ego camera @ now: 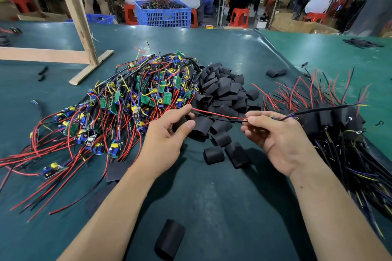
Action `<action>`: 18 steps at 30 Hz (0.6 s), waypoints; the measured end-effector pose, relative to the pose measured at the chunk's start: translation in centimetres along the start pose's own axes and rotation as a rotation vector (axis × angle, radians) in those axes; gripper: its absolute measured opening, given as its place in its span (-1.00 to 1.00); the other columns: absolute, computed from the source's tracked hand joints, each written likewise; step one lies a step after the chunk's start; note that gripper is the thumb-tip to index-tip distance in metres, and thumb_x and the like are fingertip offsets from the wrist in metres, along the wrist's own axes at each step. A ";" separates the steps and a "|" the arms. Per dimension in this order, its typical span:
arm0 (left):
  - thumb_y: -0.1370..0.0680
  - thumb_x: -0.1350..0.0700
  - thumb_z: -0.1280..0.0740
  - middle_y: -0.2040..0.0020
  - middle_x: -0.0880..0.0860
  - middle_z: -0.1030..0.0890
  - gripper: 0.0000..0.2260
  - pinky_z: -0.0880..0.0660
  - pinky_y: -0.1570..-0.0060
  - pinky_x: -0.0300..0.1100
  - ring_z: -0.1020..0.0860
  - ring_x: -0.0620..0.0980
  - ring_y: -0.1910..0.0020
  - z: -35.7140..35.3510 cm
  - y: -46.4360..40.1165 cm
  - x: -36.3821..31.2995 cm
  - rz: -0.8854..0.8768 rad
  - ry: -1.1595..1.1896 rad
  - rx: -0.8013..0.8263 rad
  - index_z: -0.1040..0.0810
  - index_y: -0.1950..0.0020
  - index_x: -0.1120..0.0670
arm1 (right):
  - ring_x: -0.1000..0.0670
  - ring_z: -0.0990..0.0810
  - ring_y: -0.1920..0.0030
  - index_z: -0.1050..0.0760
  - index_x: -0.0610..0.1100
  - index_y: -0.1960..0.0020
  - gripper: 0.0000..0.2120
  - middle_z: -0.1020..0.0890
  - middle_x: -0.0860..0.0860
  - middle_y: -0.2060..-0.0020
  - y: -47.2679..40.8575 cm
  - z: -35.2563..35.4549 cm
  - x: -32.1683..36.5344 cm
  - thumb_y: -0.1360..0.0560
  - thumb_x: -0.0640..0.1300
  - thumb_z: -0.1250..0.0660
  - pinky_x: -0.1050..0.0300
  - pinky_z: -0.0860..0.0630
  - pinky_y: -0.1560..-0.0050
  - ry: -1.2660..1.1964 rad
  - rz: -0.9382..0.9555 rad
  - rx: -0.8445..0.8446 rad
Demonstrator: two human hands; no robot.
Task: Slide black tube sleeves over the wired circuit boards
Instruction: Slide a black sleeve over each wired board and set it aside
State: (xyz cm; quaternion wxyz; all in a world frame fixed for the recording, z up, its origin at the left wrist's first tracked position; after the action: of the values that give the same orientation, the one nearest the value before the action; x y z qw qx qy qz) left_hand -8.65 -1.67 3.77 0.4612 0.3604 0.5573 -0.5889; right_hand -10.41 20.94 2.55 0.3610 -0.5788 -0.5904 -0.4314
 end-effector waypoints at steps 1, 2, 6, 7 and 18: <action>-0.55 0.37 -0.32 -0.09 0.09 -0.62 -0.63 -0.41 -0.14 -0.41 -0.55 -0.16 -0.07 0.3 -0.1 -0.3 -0.032 -0.027 -0.020 -0.49 -0.34 0.11 | -0.02 -0.67 0.36 -0.62 -0.25 0.18 -0.83 -0.65 -0.10 0.39 0.0 0.1 0.0 -0.47 -0.43 -0.31 0.27 -0.57 0.35 0.014 -0.010 0.003; -0.54 0.38 -0.34 -0.09 0.08 -0.62 -0.60 -0.40 -0.11 -0.44 -0.54 -0.19 -0.05 0.6 -0.1 -0.4 -0.061 -0.048 -0.038 -0.48 -0.33 0.09 | -0.02 -0.67 0.36 -0.63 -0.24 0.20 -0.81 -0.65 -0.11 0.39 0.0 0.1 0.0 -0.48 -0.42 -0.31 0.27 -0.57 0.36 0.029 -0.019 0.010; -0.47 0.40 -0.42 -0.11 0.02 -0.63 -0.54 -0.40 -0.10 -0.46 -0.56 -0.32 -0.03 1.1 -0.2 -0.6 -0.115 -0.050 -0.062 -0.50 -0.31 0.08 | -0.02 -0.67 0.37 -0.67 -0.18 0.30 -0.71 -0.65 -0.13 0.39 0.0 -0.2 -0.1 -0.48 -0.42 -0.30 0.27 -0.57 0.36 0.063 -0.033 0.049; -0.46 0.40 -0.43 -0.12 0.02 -0.63 -0.53 -0.41 -0.11 -0.46 -0.57 -0.32 -0.05 1.1 -0.2 -0.6 -0.121 -0.038 -0.060 -0.51 -0.31 0.08 | -0.02 -0.67 0.37 -0.67 -0.17 0.30 -0.71 -0.65 -0.12 0.39 0.0 -0.2 -0.1 -0.48 -0.42 -0.30 0.27 -0.57 0.36 0.065 -0.032 0.054; -0.41 0.40 -0.48 -0.08 -0.04 -0.67 -0.50 -0.43 -0.25 -0.30 -0.59 -0.17 -0.17 0.4 0.1 -0.9 -0.162 -0.060 0.016 -0.53 -0.26 0.03 | -0.04 -0.67 0.37 -0.63 -0.22 0.23 -0.79 -0.66 -0.12 0.38 0.0 0.1 0.1 -0.47 -0.44 -0.33 0.25 -0.57 0.37 0.145 0.009 0.020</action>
State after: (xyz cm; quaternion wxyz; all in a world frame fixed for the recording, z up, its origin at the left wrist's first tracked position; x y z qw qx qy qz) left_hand -8.27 -1.93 4.68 0.4255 0.2998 0.5658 -0.6395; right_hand -10.45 21.04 2.57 0.4103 -0.5453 -0.5643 -0.4646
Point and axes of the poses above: each hand's wrist, its own y-axis away from the middle knuckle, its own z-axis out of the back of the hand, x = y × z, the point moved 9 cm from there along -y, towards the middle knuckle
